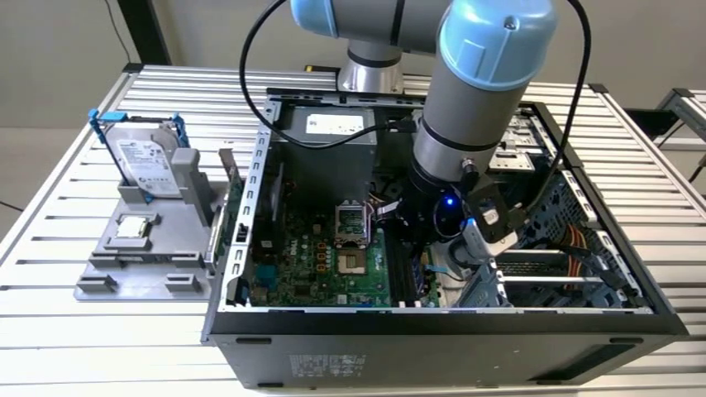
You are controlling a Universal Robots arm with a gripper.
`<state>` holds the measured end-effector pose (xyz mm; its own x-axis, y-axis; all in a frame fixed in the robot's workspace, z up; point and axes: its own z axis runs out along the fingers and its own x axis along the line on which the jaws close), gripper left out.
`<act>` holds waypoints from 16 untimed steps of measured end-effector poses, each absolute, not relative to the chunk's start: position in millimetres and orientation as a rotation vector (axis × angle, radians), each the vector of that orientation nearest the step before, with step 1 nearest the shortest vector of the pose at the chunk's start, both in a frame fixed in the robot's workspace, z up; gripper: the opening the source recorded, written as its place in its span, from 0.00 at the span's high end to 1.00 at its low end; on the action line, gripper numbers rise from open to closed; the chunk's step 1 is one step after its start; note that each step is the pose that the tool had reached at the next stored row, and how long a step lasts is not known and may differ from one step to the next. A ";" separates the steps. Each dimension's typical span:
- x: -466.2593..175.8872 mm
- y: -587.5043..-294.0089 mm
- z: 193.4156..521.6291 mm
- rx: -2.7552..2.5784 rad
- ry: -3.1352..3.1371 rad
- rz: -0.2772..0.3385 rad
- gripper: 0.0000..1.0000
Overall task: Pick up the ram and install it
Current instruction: 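Insert the ram into the slot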
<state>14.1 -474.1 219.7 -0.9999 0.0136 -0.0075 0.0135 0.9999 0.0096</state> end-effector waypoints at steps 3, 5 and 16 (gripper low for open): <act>14.1 -474.1 219.7 0.021 3.134 0.015 1.00; 14.1 -474.0 219.7 0.021 3.134 0.015 1.00; 11.8 -474.0 219.7 0.027 3.129 0.015 1.00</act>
